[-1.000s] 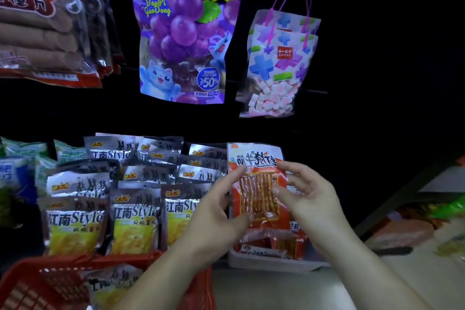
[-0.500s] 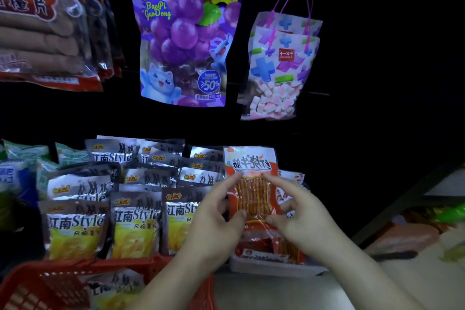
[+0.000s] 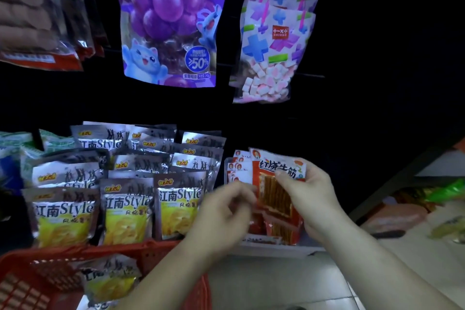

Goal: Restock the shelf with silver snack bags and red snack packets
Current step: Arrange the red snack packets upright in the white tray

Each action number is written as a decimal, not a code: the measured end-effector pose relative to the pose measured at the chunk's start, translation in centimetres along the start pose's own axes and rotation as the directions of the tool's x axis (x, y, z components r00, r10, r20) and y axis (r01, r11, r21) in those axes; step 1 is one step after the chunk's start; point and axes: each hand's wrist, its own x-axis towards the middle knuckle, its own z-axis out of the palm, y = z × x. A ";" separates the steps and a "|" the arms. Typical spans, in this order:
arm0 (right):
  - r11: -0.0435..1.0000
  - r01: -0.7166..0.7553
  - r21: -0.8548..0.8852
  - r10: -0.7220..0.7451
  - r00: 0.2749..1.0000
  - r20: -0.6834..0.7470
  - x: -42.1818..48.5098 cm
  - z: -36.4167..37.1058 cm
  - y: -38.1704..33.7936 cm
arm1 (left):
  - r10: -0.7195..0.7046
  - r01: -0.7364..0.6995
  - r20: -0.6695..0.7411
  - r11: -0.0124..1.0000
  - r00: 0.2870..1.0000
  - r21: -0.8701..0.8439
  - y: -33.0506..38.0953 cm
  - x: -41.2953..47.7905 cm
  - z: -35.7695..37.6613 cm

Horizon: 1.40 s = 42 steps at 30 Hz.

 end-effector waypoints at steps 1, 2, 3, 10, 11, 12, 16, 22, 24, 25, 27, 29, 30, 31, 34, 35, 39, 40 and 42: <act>1.000 -0.025 0.017 0.025 1.000 0.014 0.4 -0.4 0.4 | -0.059 0.060 -0.062 0.998 0.996 0.022 -1.3 0.7 -0.6; 0.999 -0.046 0.000 0.046 0.998 0.035 1.1 -0.9 1.1 | -0.102 0.109 -0.098 0.992 0.990 0.068 -2.4 1.4 -1.2; 0.997 -0.067 -0.033 0.068 0.997 0.044 1.9 -1.2 1.8 | -0.137 0.149 -0.107 0.982 0.985 0.116 -3.4 1.9 -1.7; 0.888 0.011 -0.459 0.080 0.981 0.178 7.3 -1.3 8.1 | -0.278 0.272 -0.001 0.941 0.961 0.200 -7.6 2.8 0.4; 0.874 0.024 -0.485 0.086 0.975 0.204 8.0 -1.3 9.1 | -0.282 0.275 0.001 0.938 0.960 0.211 -8.5 3.1 0.8; 0.869 0.016 -0.494 0.110 0.968 0.225 8.6 -1.3 10.3 | -0.291 0.283 0.004 0.934 0.957 0.216 -9.3 3.3 0.9; 0.796 -0.012 -0.605 0.284 0.890 0.356 9.7 -1.4 13.5 | -0.304 0.291 0.003 0.915 0.953 0.281 -11.6 4.1 1.3; 0.655 0.079 -0.751 0.439 0.770 0.464 9.7 -1.0 15.4 | -0.272 0.259 -0.005 0.911 0.962 0.320 -12.3 5.3 2.6; 0.674 0.052 -0.737 0.444 0.769 0.460 9.6 -0.9 15.2 | -0.304 0.248 0.116 0.904 0.946 0.348 -12.3 5.4 3.2; 0.673 0.030 -0.739 0.463 0.762 0.452 9.7 -1.1 14.9 | -0.332 0.244 0.198 0.897 0.922 0.369 -12.3 5.4 3.5; 0.668 -0.063 -0.741 0.533 0.736 0.418 9.7 -1.8 14.0 | -0.372 0.185 0.348 0.865 0.861 0.466 -12.3 5.3 3.9; 0.675 -0.159 -0.721 0.569 0.733 0.371 9.5 -2.7 13.4 | -0.370 0.050 0.441 0.810 0.818 0.585 -12.4 4.9 4.2; 0.688 -0.187 -0.701 0.556 0.757 0.343 9.5 -3.1 13.1 | -0.362 -0.011 0.469 0.783 0.806 0.622 -12.4 4.7 4.4; 0.706 -0.196 -0.680 0.525 0.790 0.317 9.7 -3.4 12.9 | -0.359 -0.049 0.487 0.764 0.796 0.643 -12.4 4.4 4.5; 0.787 -0.189 -0.588 0.390 0.890 0.237 11.0 -3.4 12.3 | -0.306 -0.097 0.524 0.788 0.795 0.608 -12.7 3.8 4.9; 0.797 -0.153 -0.584 0.338 0.915 0.222 11.6 -3.1 12.2 | -0.295 -0.109 0.519 0.783 0.802 0.613 -12.7 3.8 5.0; 0.559 0.139 -0.818 0.178 0.943 0.282 14.0 -1.2 13.9 | -0.295 -0.116 0.519 0.776 0.802 0.620 -12.7 3.9 4.9; 0.492 0.181 -0.851 0.177 0.937 0.302 14.4 -0.9 14.4 | -0.294 -0.121 0.520 0.773 0.802 0.623 -12.6 4.0 5.0; 0.405 0.235 -0.884 0.156 0.935 0.320 15.1 -0.2 15.7 | -0.299 -0.108 0.503 0.769 0.811 0.630 -12.7 4.2 5.0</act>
